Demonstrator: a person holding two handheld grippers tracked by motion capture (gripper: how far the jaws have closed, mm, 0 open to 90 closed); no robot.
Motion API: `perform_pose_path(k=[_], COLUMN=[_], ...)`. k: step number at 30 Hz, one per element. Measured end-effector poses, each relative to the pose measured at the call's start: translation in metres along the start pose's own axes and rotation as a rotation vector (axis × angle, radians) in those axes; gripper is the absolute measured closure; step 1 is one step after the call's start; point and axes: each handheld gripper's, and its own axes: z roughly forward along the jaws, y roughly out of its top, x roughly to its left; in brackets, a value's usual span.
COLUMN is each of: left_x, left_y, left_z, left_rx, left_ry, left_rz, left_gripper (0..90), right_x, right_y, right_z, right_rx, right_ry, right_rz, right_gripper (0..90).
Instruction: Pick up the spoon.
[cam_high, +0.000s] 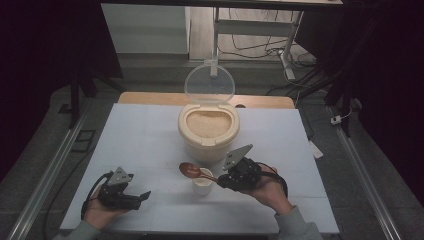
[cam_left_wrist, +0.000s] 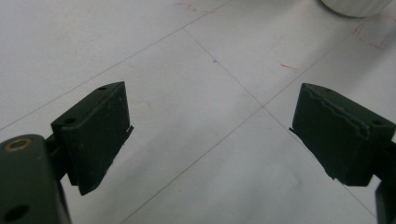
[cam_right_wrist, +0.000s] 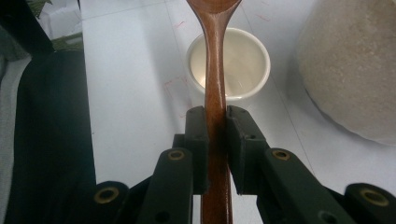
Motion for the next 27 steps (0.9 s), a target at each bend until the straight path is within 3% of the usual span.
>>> perform_pose_path(k=[7,14,17,22,27], left_x=[-0.004,-0.015,-0.027,-0.052,-0.071], left_y=[0.009,0.031,0.047,0.079,0.106], left_z=[-0.009,-0.025,-0.033,-0.044,-0.041], left_rx=[-0.038,-0.095,-0.117,-0.120,-0.108], left_ry=[-0.029,-0.068,-0.097,-0.141,-0.168], left_rz=[0.018,0.056,0.107,0.233,0.318], left_gripper=[11.4,11.9,12.7,14.0,15.7], right_x=[0.001,0.001,0.003,0.005,0.008], right_y=[-0.001,-0.001,0.001,0.003,0.005], right_z=[-0.003,0.000,0.002,0.003,0.004], right_rx=[0.000,0.015,0.019,0.022,0.024], right_ry=[-0.004,-0.007,-0.008,-0.006,-0.004], right_rz=[-0.003,-0.010,-0.025,-0.039,-0.058], right_gripper=[78.9,78.9,78.9,78.9,78.9])
